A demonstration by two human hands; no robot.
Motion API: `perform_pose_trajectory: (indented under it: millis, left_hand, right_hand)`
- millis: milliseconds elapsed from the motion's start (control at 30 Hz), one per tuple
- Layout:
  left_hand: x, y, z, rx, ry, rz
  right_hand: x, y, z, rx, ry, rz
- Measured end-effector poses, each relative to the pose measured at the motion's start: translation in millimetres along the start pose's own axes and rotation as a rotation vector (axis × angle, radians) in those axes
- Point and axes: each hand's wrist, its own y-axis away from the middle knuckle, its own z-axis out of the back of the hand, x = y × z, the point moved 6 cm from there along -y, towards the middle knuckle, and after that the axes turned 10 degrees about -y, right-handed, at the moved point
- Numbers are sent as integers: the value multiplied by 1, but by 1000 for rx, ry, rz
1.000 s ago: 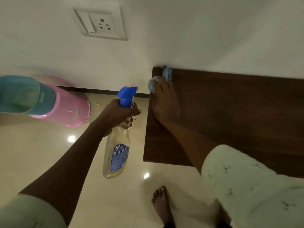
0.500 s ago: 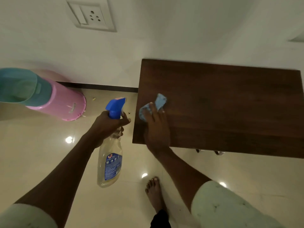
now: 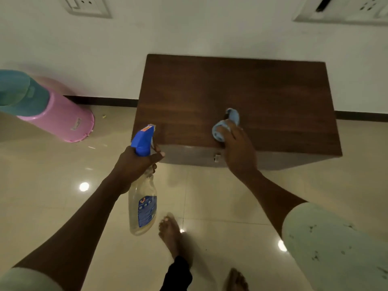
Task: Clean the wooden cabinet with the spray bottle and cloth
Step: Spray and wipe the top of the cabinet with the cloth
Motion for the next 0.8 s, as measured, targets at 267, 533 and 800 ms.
perform_pose_trajectory:
  millis: [267,533,800]
  left_hand:
    - [20,15,-95,152,-18,-165]
    - [42,-9,-179,256,-105,-336]
    - [59,-41,-230,128,-140,-426]
  right_hand:
    - [-106,52,76,-616,77,-288]
    - [-106,30,68,-626,-27,-122]
    - [-110,31,65,-804,-36,48]
